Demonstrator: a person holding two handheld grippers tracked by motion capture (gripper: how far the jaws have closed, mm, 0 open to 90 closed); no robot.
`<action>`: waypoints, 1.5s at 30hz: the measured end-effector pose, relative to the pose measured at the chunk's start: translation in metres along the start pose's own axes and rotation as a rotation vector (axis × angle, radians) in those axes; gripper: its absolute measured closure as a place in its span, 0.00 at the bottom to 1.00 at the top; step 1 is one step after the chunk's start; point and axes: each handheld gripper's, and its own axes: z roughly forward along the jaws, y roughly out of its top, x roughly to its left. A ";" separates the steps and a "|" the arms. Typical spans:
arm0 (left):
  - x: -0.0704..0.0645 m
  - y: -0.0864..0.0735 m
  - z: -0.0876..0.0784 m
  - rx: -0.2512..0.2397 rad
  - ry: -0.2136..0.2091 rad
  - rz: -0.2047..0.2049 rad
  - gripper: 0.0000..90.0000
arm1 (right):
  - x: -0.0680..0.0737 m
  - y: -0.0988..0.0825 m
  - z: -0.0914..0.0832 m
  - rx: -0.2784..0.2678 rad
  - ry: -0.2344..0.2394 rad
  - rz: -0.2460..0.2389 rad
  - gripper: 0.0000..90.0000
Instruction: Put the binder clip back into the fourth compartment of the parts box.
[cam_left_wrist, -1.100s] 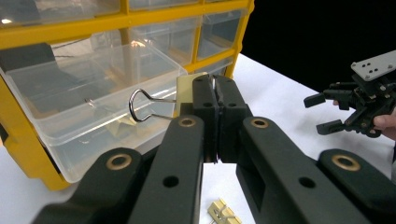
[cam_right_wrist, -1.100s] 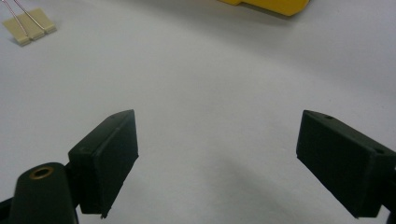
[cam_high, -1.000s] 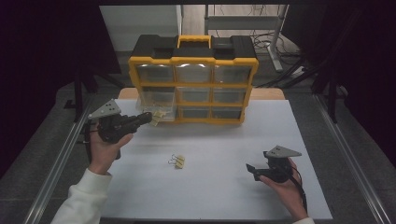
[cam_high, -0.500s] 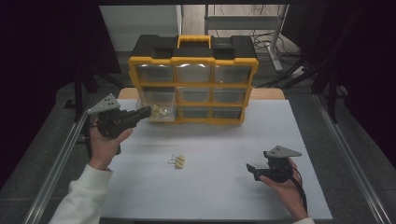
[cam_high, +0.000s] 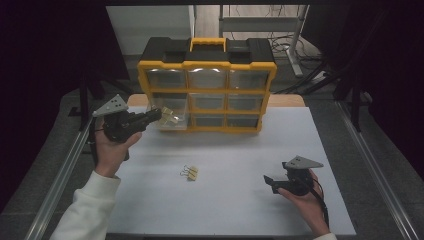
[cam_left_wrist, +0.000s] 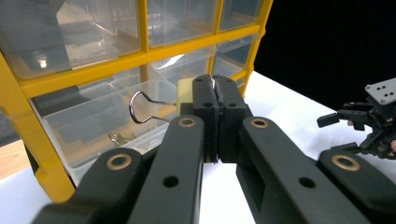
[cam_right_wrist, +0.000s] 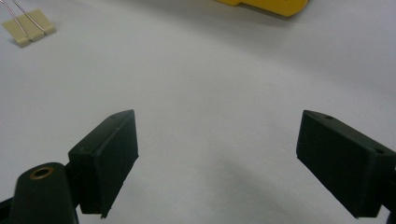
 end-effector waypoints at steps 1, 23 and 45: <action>0.000 0.001 0.000 0.001 0.002 0.001 0.98 | 0.000 0.000 0.000 0.000 0.000 0.000 0.15; 0.009 0.013 0.007 0.002 0.043 0.002 0.98 | 0.000 0.000 0.000 0.001 0.002 0.003 0.15; 0.024 0.023 0.029 0.010 0.107 -0.015 0.98 | 0.000 0.000 0.001 0.005 -0.001 0.000 0.15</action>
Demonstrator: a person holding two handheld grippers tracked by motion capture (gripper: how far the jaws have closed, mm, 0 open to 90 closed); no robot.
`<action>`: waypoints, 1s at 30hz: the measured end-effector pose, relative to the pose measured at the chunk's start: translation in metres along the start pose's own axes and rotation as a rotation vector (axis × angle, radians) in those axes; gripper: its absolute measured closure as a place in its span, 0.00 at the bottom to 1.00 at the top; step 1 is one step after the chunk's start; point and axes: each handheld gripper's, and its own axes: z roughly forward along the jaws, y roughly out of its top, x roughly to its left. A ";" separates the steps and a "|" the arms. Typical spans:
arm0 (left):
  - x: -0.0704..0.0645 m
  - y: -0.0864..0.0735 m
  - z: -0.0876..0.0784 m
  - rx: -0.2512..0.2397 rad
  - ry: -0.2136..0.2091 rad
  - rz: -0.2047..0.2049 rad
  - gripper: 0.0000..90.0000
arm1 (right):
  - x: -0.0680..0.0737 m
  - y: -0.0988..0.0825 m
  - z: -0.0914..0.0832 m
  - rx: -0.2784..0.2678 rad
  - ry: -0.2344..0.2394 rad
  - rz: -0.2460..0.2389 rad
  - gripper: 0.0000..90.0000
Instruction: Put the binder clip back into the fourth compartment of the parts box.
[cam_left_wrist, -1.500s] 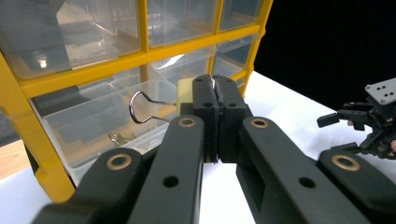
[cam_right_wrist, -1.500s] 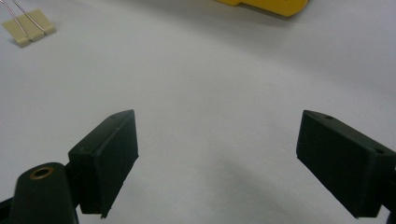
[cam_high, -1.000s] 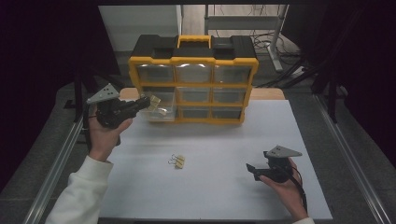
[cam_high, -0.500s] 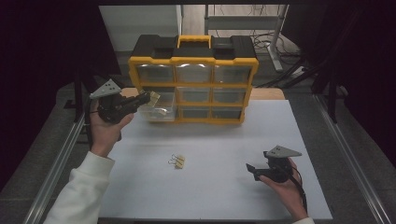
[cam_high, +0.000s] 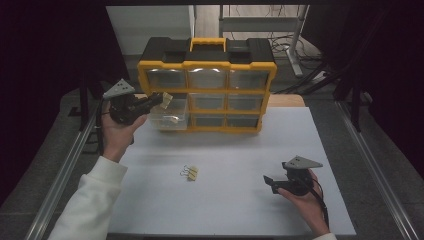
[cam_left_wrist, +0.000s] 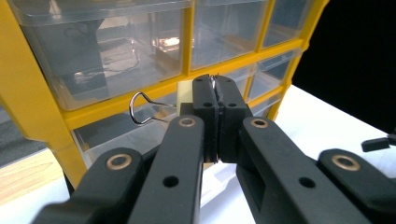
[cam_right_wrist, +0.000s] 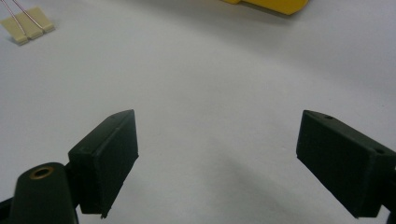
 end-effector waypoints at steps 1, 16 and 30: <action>0.001 0.000 0.002 0.002 0.003 -0.003 0.98 | 0.000 0.000 0.000 0.000 0.001 -0.001 0.15; 0.008 -0.003 0.026 0.052 0.038 -0.015 0.98 | 0.000 -0.001 0.000 0.003 0.003 -0.001 0.15; -0.002 -0.006 0.027 0.042 0.000 0.016 0.35 | 0.000 -0.001 0.000 0.005 0.003 -0.001 0.15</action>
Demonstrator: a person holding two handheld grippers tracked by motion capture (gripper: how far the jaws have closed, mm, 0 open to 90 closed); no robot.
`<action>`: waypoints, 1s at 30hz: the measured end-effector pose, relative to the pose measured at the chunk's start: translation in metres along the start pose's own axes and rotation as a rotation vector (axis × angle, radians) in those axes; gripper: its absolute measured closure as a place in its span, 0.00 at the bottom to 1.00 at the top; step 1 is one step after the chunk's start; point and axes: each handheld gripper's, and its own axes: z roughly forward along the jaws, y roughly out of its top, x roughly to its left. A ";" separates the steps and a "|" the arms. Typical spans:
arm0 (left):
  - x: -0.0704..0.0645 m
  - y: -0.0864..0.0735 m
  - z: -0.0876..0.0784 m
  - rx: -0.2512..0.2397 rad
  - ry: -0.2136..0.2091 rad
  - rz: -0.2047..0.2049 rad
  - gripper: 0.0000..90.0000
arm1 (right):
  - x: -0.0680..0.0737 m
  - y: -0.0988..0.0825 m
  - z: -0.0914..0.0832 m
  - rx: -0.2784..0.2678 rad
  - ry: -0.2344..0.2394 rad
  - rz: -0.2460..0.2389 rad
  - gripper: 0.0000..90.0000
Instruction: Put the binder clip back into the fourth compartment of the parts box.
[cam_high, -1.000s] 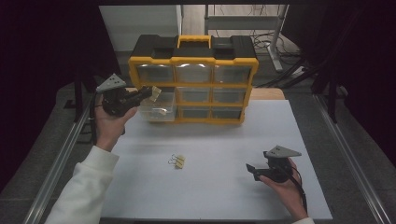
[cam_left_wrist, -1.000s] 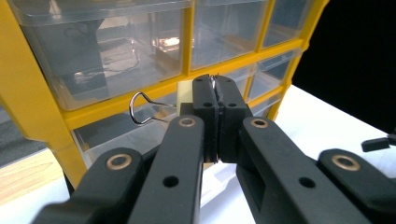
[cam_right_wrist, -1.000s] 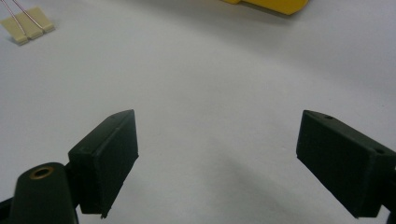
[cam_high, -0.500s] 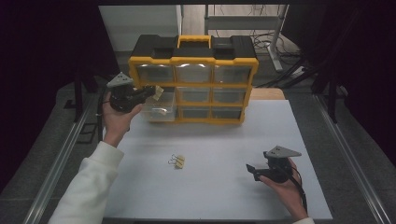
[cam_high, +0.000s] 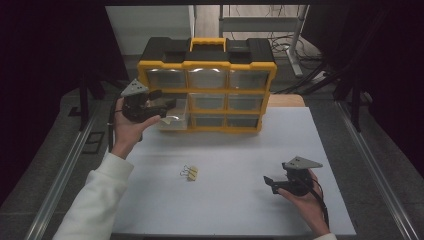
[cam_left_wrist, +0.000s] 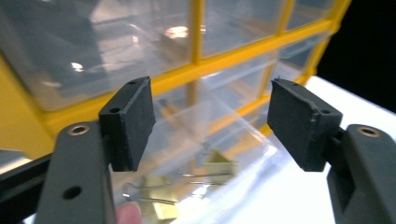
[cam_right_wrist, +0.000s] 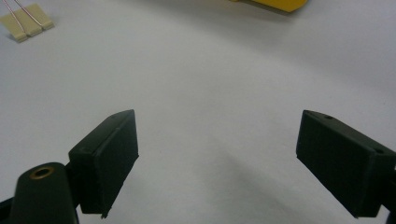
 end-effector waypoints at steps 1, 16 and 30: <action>-0.001 0.000 -0.001 0.004 -0.013 -0.003 0.35 | 0.000 0.000 0.000 0.001 -0.001 -0.001 0.15; -0.019 -0.017 -0.030 -0.015 -0.159 -0.010 0.35 | 0.000 0.000 0.000 -0.001 -0.002 0.000 0.15; -0.026 -0.041 -0.045 0.025 -0.195 -0.027 0.36 | 0.000 0.000 0.000 0.000 -0.002 0.001 0.15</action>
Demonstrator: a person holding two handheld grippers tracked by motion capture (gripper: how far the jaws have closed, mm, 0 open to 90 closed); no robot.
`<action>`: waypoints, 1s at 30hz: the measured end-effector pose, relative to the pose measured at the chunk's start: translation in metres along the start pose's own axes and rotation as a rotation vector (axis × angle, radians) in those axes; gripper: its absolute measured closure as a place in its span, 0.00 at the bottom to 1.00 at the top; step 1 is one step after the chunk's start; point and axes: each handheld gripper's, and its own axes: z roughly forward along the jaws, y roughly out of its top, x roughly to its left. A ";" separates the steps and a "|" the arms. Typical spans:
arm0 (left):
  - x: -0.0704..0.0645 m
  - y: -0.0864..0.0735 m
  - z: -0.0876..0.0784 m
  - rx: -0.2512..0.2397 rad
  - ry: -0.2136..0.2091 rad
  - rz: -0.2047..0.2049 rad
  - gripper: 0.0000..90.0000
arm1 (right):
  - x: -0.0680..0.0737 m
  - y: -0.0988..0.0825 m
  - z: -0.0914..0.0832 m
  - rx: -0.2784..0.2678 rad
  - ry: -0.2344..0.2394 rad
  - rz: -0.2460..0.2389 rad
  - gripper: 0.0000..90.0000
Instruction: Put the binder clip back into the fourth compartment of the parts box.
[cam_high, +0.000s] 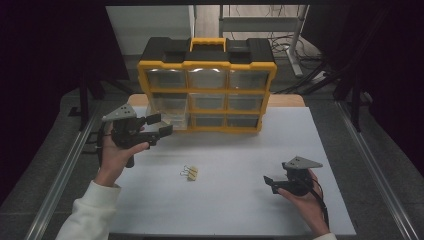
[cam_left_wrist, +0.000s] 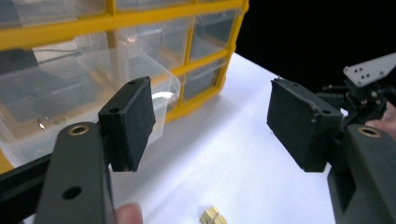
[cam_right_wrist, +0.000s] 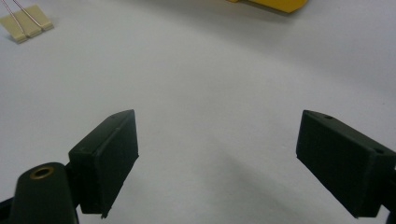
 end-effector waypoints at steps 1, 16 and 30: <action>0.000 -0.002 0.000 0.004 0.000 -0.002 0.36 | 0.000 0.000 0.000 -0.001 0.000 0.000 0.15; -0.004 -0.015 0.003 0.052 -0.003 0.000 0.36 | 0.000 0.000 0.000 -0.004 0.000 -0.002 0.15; -0.007 -0.028 0.016 0.113 -0.018 -0.008 0.36 | 0.000 0.000 -0.001 -0.007 -0.001 -0.005 0.15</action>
